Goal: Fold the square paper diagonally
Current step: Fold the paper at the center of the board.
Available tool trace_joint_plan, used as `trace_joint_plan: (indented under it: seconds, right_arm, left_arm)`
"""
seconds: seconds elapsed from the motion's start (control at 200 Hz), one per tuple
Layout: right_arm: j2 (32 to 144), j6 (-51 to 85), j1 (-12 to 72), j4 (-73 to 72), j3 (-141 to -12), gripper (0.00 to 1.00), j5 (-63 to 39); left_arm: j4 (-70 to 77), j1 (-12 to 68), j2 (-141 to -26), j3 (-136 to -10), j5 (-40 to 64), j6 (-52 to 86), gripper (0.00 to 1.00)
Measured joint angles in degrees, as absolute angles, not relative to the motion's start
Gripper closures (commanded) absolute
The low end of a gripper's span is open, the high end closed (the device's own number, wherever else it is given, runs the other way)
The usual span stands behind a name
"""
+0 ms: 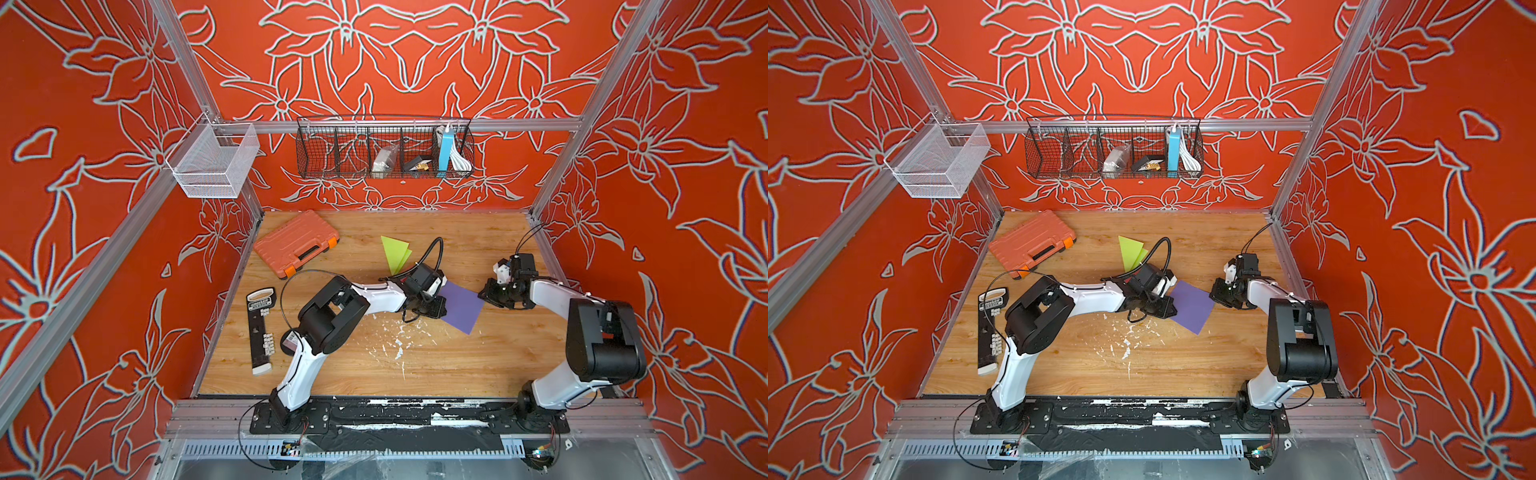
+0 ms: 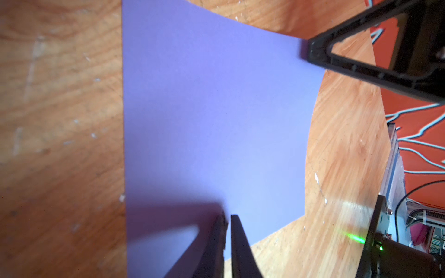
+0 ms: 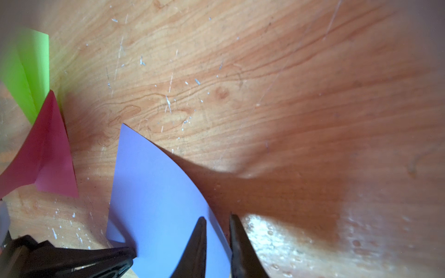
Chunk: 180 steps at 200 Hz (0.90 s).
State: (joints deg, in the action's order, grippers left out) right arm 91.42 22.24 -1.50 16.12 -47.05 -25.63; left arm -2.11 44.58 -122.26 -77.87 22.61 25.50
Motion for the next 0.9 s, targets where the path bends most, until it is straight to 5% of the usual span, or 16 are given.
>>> trace_joint_plan:
  seconds: [0.265,0.46,0.701,0.831,0.901]
  right_arm:
    - [91.4,21.3,-1.5,16.9,-47.0,0.76,-26.2]
    - [91.4,20.5,-1.5,17.1,-47.1,0.87,-27.1]
    - [91.4,20.4,-1.5,16.7,-47.1,0.79,-29.3]
    - [91.4,20.3,-1.5,16.8,-47.1,0.89,-29.7]
    - [91.4,20.1,-1.5,16.9,-47.1,0.80,-29.6]
  left_arm:
    - [-2.2,44.6,-122.2,-77.8,22.5,25.5,0.88]
    - [-2.2,44.6,-122.2,-77.8,22.5,25.5,0.88]
    - [-2.2,44.6,-122.2,-77.8,22.5,25.5,0.88]
    - [-2.2,44.6,-122.2,-77.8,22.5,25.5,0.88]
    - [-2.2,44.6,-122.2,-77.8,22.5,25.5,0.88]
